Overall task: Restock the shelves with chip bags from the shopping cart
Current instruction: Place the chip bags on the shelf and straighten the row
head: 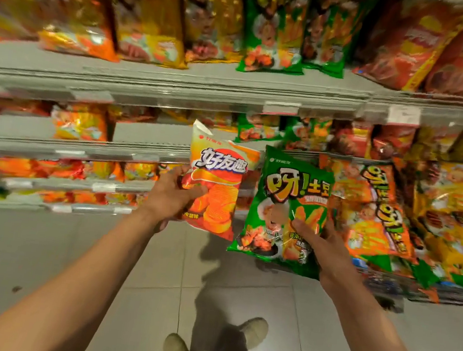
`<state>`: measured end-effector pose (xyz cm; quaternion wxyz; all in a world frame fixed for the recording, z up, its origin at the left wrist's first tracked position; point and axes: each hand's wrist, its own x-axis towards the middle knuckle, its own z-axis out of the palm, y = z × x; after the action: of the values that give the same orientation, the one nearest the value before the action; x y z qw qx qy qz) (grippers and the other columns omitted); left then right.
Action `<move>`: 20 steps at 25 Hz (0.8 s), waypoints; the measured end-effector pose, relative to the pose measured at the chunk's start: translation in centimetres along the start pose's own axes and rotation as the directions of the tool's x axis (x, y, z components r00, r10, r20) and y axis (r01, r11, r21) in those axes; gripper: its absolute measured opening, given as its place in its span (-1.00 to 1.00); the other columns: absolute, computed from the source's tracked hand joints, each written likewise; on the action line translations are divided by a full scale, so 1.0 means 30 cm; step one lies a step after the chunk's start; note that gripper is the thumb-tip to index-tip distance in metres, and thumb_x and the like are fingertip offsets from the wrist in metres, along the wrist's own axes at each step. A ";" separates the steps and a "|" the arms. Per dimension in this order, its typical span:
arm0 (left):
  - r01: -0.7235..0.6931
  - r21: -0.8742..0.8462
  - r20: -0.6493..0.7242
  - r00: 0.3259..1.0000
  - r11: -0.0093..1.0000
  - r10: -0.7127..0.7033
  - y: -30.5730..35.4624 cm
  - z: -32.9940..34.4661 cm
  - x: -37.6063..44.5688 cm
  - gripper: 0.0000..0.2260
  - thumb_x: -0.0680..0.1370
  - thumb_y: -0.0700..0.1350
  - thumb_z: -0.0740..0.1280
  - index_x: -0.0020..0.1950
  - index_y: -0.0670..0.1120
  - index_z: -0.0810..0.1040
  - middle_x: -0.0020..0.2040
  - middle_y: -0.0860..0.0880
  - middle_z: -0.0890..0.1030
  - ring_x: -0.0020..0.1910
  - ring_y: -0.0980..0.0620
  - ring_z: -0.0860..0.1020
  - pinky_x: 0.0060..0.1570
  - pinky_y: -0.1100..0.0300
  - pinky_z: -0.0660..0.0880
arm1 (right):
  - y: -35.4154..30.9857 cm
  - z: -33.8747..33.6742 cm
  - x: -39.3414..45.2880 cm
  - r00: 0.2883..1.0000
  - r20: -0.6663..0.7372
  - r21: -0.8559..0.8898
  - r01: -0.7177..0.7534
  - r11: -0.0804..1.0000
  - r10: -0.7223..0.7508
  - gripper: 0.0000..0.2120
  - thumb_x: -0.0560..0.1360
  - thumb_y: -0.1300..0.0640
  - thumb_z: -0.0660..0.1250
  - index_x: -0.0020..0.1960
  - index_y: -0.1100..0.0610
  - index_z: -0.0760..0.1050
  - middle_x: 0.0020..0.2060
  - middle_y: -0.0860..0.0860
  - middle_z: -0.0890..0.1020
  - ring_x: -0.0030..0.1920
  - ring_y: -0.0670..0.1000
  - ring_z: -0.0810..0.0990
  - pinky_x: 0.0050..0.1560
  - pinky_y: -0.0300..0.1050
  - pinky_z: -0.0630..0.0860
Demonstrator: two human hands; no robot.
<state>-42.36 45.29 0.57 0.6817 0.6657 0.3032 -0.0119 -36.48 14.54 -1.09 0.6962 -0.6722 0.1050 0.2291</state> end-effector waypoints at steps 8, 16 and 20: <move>0.048 -0.095 -0.127 0.990 0.994 -0.059 -0.095 -0.339 -0.023 -0.71 0.52 -0.25 0.48 0.21 -0.06 0.59 0.09 -0.14 0.72 -0.08 -0.12 0.71 -0.15 -0.03 0.68 | 0.036 0.325 0.073 0.983 0.118 -0.094 -0.128 0.987 0.139 -0.71 0.47 -0.06 0.49 0.16 -0.05 0.59 -0.03 -0.09 0.76 -0.03 -0.07 0.74 -0.14 -0.16 0.63; 0.114 -0.019 -0.276 0.954 0.993 -0.114 -0.107 -0.388 0.195 -0.64 0.52 -0.19 0.50 0.28 -0.04 0.53 -0.03 0.05 0.68 -0.25 0.14 0.66 -0.54 0.22 0.55 | -0.073 0.507 0.585 0.976 0.167 -0.201 -0.108 0.974 0.143 -0.79 0.49 0.10 0.49 0.11 0.01 0.60 0.00 -0.06 0.74 0.07 -0.01 0.69 0.05 -0.04 0.59; 0.174 -0.035 -0.320 0.931 0.984 -0.176 -0.090 -0.372 0.323 -0.58 0.52 -0.13 0.51 0.35 -0.05 0.51 0.04 -0.01 0.67 -0.12 0.02 0.65 -0.54 0.22 0.54 | -0.119 0.628 0.862 0.966 0.223 -0.218 -0.081 0.973 0.131 -0.71 0.53 0.22 0.43 0.24 0.12 0.53 0.13 0.07 0.69 0.18 0.07 0.65 0.26 0.07 0.55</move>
<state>-40.03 58.97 -5.25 0.6215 0.6270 0.4683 0.0370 -15.33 37.72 -8.26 0.6167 -0.7023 0.0332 0.3540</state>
